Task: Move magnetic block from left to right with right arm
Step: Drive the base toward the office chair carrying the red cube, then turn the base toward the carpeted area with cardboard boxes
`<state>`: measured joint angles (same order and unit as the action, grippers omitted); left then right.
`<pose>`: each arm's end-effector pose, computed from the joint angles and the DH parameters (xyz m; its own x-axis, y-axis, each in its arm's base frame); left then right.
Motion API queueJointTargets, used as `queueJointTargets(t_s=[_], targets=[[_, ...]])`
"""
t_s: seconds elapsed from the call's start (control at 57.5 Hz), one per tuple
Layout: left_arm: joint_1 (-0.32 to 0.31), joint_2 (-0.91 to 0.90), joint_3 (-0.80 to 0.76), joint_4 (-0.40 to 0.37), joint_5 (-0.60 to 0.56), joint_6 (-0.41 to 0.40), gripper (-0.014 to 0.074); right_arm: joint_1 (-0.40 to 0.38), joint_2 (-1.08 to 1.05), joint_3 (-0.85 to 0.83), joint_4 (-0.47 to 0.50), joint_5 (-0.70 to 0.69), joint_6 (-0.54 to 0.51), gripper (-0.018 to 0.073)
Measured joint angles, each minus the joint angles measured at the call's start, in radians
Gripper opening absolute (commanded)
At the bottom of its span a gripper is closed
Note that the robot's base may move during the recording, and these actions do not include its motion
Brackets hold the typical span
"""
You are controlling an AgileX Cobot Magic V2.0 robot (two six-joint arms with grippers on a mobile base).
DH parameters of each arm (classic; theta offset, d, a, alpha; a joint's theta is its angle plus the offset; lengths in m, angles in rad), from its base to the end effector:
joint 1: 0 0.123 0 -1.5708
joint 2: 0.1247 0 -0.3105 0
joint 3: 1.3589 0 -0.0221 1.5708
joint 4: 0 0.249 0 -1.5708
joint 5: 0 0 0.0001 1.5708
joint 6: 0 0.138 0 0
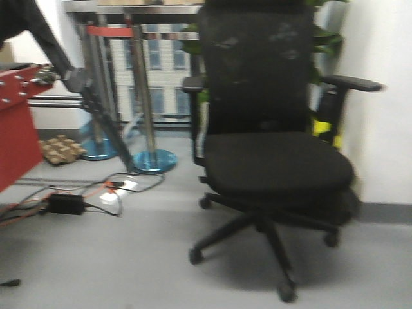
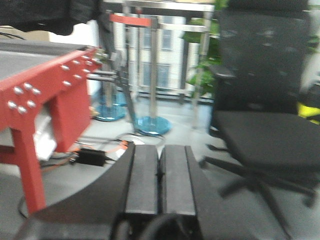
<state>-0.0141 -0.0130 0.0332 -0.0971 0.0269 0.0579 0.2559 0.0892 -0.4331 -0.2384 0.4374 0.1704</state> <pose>0.0763 -0.0014 0.2018 0.0395 -0.0397 -0.9984 0.0183 0.9991 -0.0390 0.0527 -0.0005 0.3136 0.0116 -0.0445 -0.9989 -0.1547 0.9869 -0.0458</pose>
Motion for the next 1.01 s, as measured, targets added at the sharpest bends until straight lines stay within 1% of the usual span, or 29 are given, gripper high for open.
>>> queueJointTargets(t_s=[1.009], targets=[[0.0,0.0,0.0,0.0,0.0,0.0,-0.0126,0.0,0.0,0.0,-0.002,0.0,0.0,0.0119]])
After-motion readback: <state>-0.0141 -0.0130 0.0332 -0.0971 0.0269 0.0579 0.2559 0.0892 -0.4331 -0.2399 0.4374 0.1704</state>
